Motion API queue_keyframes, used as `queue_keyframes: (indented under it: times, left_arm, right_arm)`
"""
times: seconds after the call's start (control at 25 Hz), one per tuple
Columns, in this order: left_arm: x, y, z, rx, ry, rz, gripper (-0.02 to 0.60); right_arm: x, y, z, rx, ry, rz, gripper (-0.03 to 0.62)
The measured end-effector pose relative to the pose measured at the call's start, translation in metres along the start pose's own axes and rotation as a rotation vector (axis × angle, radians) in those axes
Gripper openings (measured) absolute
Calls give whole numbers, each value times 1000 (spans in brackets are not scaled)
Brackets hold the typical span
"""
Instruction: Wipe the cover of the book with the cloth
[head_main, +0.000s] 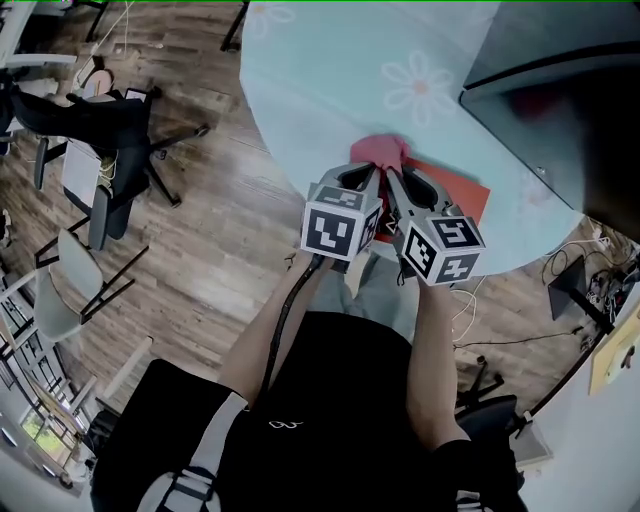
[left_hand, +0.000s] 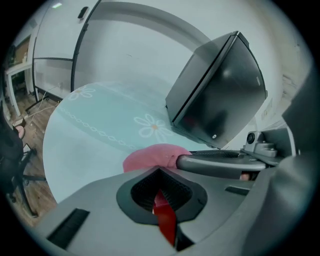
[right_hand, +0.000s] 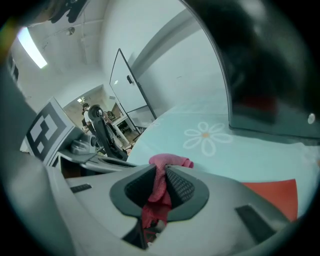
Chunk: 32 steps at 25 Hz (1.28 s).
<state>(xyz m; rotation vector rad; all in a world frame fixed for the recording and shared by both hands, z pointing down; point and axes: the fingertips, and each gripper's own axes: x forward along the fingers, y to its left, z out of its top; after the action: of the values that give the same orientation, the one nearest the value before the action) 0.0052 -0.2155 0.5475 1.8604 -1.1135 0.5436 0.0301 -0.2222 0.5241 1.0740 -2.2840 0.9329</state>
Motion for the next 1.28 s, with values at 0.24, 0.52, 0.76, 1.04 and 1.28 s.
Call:
queue_keyframes:
  times: [0.24,0.52,0.76,1.04,1.28]
  left_arm:
    - [7,-7,-4,21,28,5,14]
    - [16,-26,-7,43,59,-16,14]
    - [27,-48,-13,63,84,-48,14]
    - [38,-74,-21,72,109,-74,14]
    - [49,-94,-24,83,114,-85,14]
  right_arm:
    - [-6,-9,-8,25,1,-3,63]
    - [-20,-24,-13,51,-8,-24,63]
    - [-35,-43,-19,78,-19,-48,63]
    - [-55,-64,-28,104,-36,-75,63]
    - [-70,-80,-32,115,-41,-89,63]
